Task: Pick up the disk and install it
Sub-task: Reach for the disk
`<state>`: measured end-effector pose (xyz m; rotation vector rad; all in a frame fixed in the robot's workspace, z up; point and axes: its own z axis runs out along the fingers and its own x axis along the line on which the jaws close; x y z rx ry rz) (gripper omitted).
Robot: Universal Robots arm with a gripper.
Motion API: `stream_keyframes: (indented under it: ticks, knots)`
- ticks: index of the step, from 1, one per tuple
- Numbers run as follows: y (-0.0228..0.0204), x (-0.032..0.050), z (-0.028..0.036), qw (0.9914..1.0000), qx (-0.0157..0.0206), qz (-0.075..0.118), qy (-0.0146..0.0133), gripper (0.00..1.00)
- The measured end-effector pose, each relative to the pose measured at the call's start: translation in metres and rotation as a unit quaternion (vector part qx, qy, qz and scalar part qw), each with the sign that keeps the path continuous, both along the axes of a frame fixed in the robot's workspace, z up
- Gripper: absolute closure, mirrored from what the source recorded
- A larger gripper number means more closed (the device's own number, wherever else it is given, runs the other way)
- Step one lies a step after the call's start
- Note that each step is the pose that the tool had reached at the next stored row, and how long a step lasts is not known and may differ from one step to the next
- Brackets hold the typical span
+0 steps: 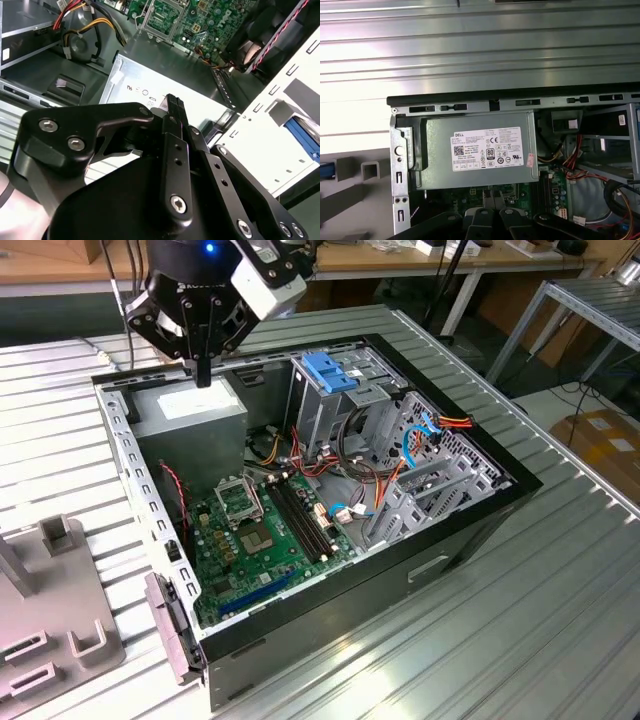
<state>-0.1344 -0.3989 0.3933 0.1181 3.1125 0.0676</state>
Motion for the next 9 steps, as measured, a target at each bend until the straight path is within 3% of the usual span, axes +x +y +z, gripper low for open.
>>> stream_keyframes:
  ticks: [9]
  knots:
    - [-0.0001, -0.0068, 0.0, 1.0, 0.0, 0.0, 0.0, 0.89]
